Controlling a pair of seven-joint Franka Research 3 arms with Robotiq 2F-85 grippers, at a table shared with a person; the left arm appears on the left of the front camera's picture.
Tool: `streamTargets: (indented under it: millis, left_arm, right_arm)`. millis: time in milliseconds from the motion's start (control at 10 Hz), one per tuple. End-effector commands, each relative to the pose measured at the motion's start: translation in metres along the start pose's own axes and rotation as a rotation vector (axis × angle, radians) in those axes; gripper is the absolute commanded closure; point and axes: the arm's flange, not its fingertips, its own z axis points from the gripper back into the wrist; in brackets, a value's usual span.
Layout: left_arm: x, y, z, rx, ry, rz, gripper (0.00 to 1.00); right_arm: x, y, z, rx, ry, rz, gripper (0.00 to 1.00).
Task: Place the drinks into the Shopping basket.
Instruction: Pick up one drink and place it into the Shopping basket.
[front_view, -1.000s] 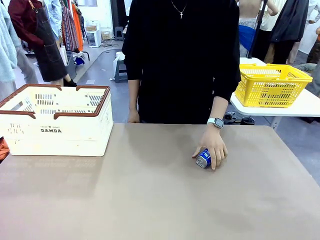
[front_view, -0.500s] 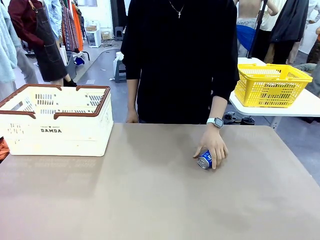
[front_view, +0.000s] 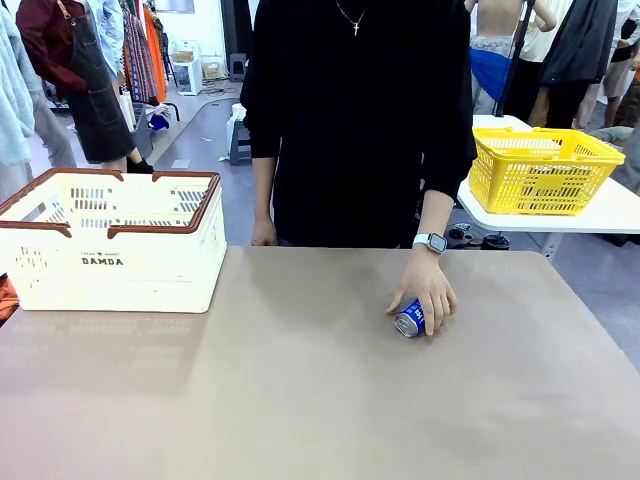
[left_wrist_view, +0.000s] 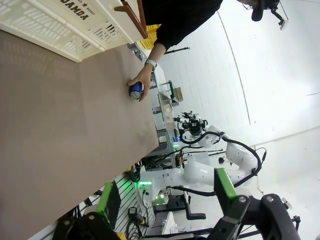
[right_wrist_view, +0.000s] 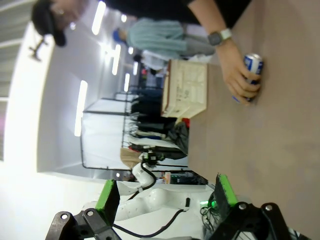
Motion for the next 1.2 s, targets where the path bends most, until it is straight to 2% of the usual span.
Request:
streamTargets:
  millis: [0, 100, 200, 300, 400, 500, 800, 900, 1100]
  left_arm:
    - [0.000, -0.001, 0.000, -0.019, -0.011, -0.018, 0.00]
    - [0.000, -0.001, 0.000, -0.019, -0.011, -0.018, 0.00]
    - [0.000, -0.001, 0.000, -0.019, -0.011, -0.018, 0.00]
    - [0.000, -0.001, 0.000, -0.019, -0.011, -0.018, 0.00]
    - [0.000, -0.001, 0.000, -0.019, -0.011, -0.018, 0.00]
    - [0.000, -0.001, 0.000, -0.019, -0.011, -0.018, 0.00]
    - [0.000, -0.001, 0.000, -0.019, -0.011, -0.018, 0.00]
    - [0.000, -0.001, 0.000, -0.019, -0.011, -0.018, 0.00]
    - [0.000, -0.001, 0.000, -0.019, -0.011, -0.018, 0.00]
  right_arm:
    - [0.033, 0.031, -0.076, -0.206, 0.163, 0.025, 0.00]
    - [0.060, 0.040, -0.126, -0.292, 0.266, -0.001, 0.00]
    - [0.077, 0.045, -0.167, -0.363, 0.313, 0.010, 0.00]
    - [0.084, 0.047, -0.193, -0.389, 0.381, 0.039, 0.00]
    - [0.088, 0.049, -0.179, -0.349, 0.356, 0.037, 0.00]
    - [0.087, 0.051, -0.140, -0.322, 0.279, 0.035, 0.00]
    - [0.057, 0.037, -0.054, -0.360, 0.108, 0.007, 0.00]
    - [0.051, 0.034, -0.045, -0.367, 0.073, 0.008, 0.00]
    - [0.057, 0.035, -0.066, -0.424, 0.086, 0.036, 0.00]
